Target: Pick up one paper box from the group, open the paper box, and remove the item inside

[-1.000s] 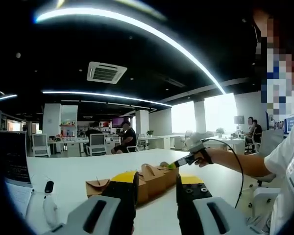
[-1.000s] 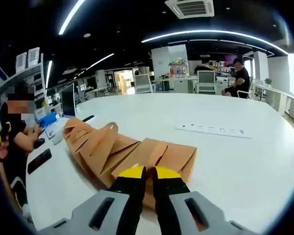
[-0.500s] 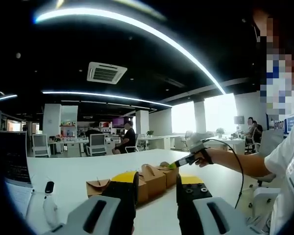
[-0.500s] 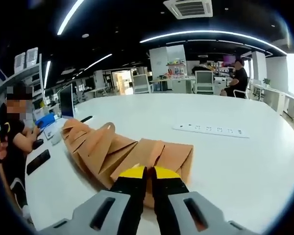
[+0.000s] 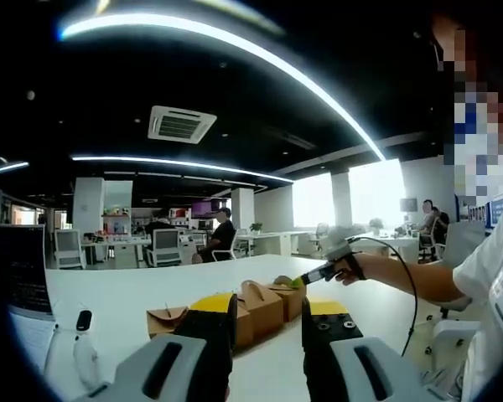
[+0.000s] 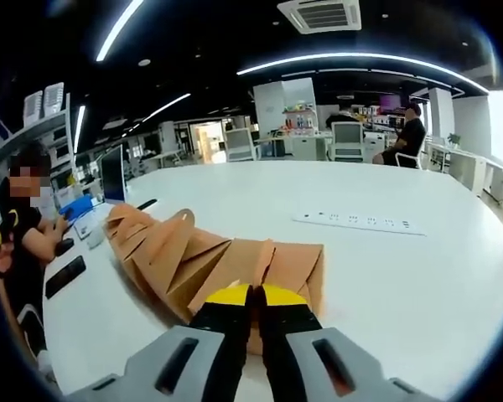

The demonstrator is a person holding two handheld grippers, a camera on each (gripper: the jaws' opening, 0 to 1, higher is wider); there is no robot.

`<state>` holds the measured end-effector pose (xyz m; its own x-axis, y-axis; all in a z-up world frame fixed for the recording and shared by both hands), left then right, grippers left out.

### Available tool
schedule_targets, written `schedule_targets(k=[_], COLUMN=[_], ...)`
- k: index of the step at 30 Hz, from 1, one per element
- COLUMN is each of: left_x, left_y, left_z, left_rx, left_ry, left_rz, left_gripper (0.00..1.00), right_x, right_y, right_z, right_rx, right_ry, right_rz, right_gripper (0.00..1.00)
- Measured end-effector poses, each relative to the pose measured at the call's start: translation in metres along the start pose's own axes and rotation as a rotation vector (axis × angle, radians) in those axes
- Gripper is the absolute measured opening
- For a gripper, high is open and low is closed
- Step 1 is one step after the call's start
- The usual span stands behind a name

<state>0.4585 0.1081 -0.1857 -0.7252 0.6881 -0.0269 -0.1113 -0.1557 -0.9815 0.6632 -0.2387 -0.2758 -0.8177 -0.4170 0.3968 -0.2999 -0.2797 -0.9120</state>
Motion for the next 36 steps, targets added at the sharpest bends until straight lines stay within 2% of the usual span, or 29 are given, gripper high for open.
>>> schedule_targets(k=[19,36], left_x=[0.000,-0.001], left_y=[0.000,0.000], left_z=[0.000,0.002], left_rx=[-0.003,-0.009], left_ry=[0.004,0.008], left_rz=[-0.001,-0.004], left_gripper=[0.32,0.32], right_x=[0.010,0.024], right_y=[0.005,0.010], right_z=[0.003,-0.003], right_rx=[0.007,0.037], right_ry=[-0.002,-0.021], right_rz=[-0.001,-0.009], right_gripper=[0.03,0.03])
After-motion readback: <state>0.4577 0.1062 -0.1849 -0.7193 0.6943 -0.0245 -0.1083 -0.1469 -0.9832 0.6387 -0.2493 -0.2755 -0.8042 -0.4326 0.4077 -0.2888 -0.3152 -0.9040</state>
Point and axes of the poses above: the point that each gripper's makers call its tool centre point, and the gripper's own axes: x roughly backward along the fingers, z roughly to its right, y roughly out of its underside, the point moved 5 cm from there along x, roughly backward along the fingers, and after that the axes turned 13 degrees about x, right-handed, at the moved point
